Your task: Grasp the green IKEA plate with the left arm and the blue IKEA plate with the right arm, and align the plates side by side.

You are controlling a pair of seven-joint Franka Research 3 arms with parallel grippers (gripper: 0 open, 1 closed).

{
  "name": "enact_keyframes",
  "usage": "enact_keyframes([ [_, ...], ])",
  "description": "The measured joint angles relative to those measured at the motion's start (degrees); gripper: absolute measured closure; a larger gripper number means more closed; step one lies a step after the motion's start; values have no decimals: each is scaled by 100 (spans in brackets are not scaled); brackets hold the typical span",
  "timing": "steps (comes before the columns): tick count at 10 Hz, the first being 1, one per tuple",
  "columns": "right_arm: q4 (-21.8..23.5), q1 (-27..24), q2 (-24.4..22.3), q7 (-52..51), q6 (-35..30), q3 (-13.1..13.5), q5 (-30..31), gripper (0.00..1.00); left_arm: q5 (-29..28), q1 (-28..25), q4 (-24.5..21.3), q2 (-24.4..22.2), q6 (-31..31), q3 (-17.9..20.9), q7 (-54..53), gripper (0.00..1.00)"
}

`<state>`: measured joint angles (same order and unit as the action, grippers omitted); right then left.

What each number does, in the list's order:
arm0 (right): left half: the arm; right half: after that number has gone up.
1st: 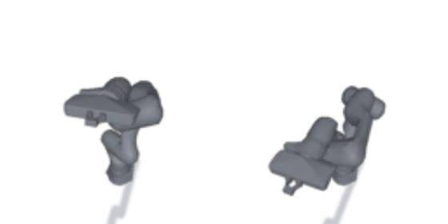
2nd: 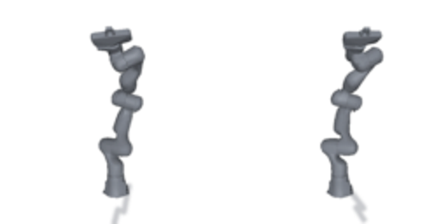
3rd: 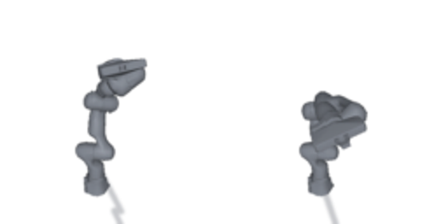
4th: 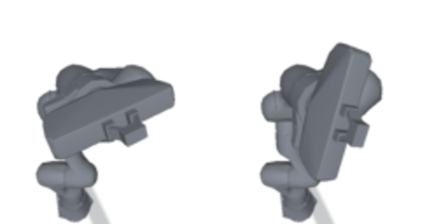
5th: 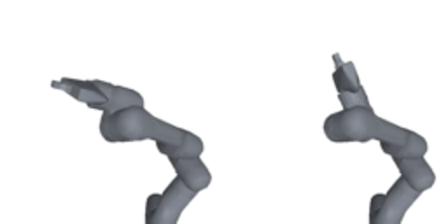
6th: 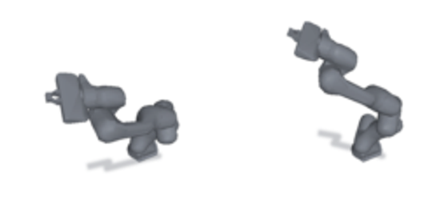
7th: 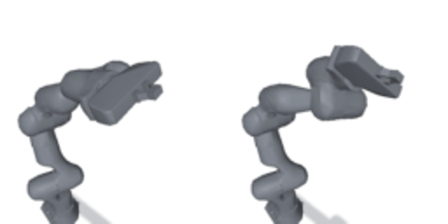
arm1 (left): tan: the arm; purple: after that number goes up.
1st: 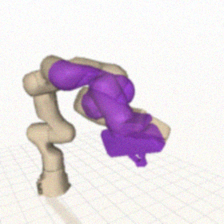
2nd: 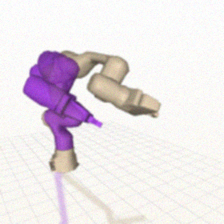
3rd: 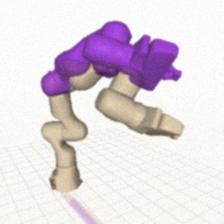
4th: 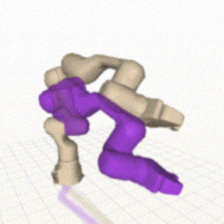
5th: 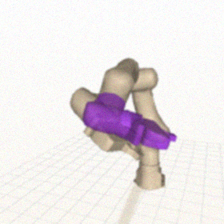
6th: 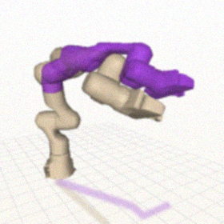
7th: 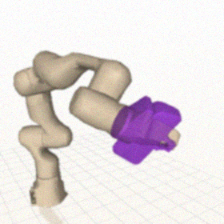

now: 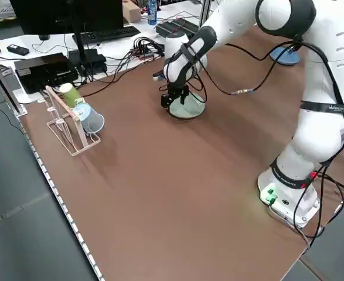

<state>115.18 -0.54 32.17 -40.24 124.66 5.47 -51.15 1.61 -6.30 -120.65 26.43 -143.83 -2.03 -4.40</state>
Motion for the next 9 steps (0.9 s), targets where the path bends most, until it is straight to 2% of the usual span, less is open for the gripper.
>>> enact_keyframes([
  [9, 93, 820, 1, 53, 100, -8, -945, 63, 0, 389, 1, 100, 0, -6, 116, 0],
])
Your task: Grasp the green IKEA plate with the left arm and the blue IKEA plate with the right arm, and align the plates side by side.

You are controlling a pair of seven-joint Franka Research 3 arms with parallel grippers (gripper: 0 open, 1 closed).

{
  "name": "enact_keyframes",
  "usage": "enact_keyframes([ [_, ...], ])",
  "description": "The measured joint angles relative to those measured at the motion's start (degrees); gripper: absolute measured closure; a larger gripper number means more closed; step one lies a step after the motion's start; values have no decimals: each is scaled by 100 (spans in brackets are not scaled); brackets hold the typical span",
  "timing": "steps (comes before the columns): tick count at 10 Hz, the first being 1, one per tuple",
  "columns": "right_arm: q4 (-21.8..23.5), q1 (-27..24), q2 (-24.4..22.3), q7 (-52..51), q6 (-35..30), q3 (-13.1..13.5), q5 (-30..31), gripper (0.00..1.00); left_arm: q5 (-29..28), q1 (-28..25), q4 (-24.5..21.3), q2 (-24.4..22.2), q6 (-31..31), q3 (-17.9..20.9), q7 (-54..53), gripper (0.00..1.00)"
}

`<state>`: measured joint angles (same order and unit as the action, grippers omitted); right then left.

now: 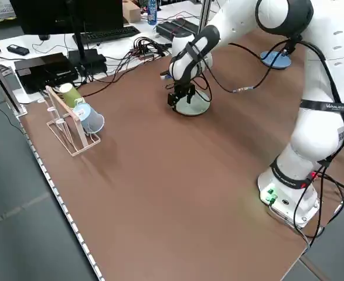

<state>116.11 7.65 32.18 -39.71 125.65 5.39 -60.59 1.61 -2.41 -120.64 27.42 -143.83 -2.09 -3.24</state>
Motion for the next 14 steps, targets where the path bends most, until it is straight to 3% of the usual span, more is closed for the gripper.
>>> enact_keyframes([
  [4, 65, 690, 1, 49, 698, -10, -807, 64, 0, 134, 4, 29, -30, -6, 280, 0],
  [7, 72, 907, 1, 213, 787, -9, -995, 64, 0, 275, 32, 104, -116, -8, 491, 0],
  [10, 67, 1294, 1, 259, 1059, -13, -1559, 64, 0, 295, 55, 119, -110, -13, 938, 0],
  [14, 14, 1588, 28, 519, 1192, -13, -1718, 64, 3, 294, 41, 127, 111, -138, 1714, 0],
])
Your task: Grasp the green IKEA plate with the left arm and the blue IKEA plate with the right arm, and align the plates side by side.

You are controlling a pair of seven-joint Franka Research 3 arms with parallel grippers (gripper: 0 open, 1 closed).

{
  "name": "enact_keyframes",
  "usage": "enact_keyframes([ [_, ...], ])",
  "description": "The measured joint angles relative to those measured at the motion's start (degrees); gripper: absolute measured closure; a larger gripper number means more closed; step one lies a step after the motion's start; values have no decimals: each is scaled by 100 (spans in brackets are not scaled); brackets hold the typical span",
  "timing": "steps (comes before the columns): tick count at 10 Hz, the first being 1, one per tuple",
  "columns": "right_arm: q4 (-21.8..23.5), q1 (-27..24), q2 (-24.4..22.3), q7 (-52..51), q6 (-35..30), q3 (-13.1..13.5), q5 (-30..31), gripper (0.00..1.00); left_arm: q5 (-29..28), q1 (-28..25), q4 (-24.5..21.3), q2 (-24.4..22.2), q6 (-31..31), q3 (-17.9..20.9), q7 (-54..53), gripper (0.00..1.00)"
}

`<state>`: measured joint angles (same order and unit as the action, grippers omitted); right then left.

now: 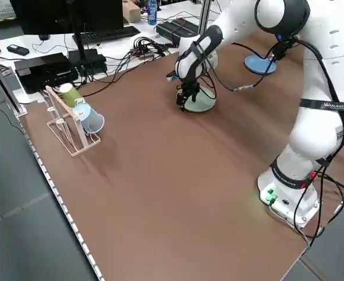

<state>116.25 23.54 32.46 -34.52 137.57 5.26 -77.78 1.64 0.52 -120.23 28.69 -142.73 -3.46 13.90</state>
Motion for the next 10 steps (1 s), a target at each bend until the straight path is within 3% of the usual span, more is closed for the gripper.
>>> enact_keyframes([
  [7, -360, 232, 312, 146, 203, 10, -353, 64, 0, -7, 35, -3, 184, -184, 883, 0],
  [10, -543, 398, 350, 398, 221, 8, -382, 64, 28, 2, 251, 25, 184, -297, 1202, 0],
])
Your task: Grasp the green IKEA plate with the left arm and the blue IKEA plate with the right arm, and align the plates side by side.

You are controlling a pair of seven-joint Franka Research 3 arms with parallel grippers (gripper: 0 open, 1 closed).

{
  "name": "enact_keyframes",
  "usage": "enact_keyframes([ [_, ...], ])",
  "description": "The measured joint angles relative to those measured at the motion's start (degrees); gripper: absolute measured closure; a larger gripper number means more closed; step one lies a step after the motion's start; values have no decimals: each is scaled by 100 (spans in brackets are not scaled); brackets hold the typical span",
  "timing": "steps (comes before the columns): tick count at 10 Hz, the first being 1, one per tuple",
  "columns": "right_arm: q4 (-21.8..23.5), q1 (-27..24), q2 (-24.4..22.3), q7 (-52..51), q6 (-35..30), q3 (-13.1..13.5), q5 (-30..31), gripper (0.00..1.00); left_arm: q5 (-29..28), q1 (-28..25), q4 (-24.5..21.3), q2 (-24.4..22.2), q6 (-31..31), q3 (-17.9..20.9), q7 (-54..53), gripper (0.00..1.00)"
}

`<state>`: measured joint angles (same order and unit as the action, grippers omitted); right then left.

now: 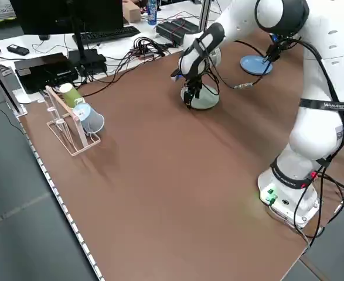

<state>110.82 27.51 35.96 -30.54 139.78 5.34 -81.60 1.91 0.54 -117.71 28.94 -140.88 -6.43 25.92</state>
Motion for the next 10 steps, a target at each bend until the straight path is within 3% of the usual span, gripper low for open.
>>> enact_keyframes([
  [10, -462, 637, 239, 448, 324, -5, -610, 64, 18, 162, 1691, 1027, 0, -210, 744, 0],
])
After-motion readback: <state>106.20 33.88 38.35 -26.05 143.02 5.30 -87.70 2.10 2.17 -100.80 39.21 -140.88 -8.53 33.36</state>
